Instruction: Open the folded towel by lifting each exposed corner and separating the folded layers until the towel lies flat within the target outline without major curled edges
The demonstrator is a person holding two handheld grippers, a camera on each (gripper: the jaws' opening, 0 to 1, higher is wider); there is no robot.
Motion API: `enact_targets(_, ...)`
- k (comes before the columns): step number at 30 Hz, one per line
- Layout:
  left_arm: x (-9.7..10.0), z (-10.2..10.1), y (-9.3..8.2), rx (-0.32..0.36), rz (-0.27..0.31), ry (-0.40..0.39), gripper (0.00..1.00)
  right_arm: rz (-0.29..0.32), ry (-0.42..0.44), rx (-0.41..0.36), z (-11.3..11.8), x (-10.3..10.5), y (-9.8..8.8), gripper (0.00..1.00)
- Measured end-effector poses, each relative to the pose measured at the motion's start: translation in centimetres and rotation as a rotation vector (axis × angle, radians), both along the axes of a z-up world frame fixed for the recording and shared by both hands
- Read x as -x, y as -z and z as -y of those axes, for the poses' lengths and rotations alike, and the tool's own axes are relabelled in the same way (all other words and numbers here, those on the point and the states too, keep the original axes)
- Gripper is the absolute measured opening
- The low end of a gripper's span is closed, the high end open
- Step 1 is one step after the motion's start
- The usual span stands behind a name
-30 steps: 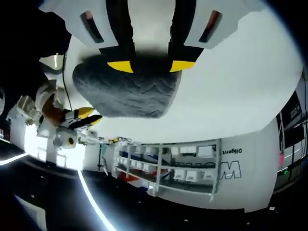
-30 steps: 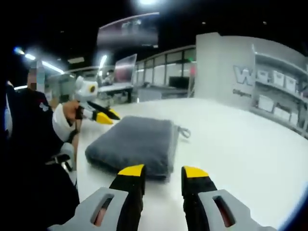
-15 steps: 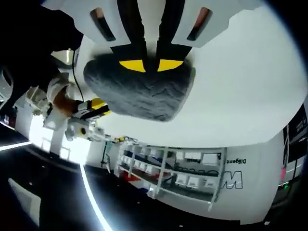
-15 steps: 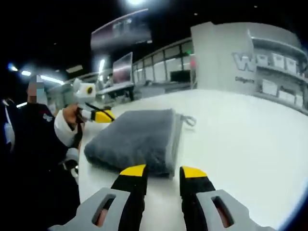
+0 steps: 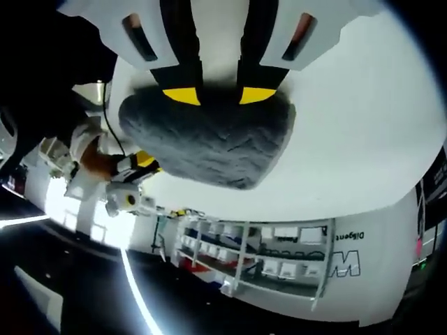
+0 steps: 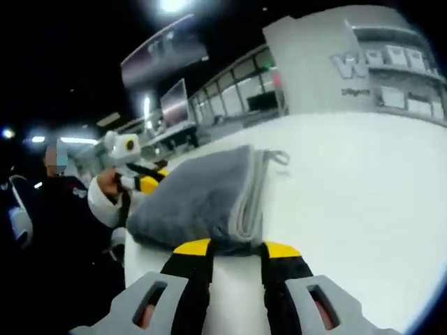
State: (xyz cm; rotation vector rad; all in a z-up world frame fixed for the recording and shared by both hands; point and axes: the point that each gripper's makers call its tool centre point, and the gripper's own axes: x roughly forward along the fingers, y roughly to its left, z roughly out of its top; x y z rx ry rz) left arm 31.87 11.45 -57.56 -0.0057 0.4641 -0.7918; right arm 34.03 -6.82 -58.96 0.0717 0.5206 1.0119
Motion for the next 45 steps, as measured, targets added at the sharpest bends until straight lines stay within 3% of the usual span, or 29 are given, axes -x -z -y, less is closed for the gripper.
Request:
enact_targets(6,-0.2,-0.1,0.3,0.011,-0.011,-0.009,0.19,0.007,-0.029,0.011,-0.2,0.7,-0.2,0.22)
enact_targets(11,-0.4,-0.5,0.3,0.005,-0.001,-0.024,0.19,-0.036,-0.076,-0.020,-0.7,1.9,-0.5,0.15)
enact_targets(18,-0.6,-1.1,0.3,-0.003,0.009,-0.035,0.19,-0.041,-0.129,-0.027,-1.0,3.1,-0.9,0.10)
enact_targets(26,-1.0,-1.8,0.4,-0.009,0.011,-0.062,0.19,-0.113,-0.210,-0.052,-2.0,5.3,-1.6,0.06)
enact_targets(31,-1.3,-2.2,0.5,-0.014,0.017,-0.080,0.19,-0.109,-0.279,-0.084,-3.0,7.1,-2.6,0.06)
enact_targets(45,-1.3,-2.6,0.3,-0.035,0.043,-0.091,0.17,-0.110,-0.387,-0.046,-4.3,9.5,-2.6,0.04)
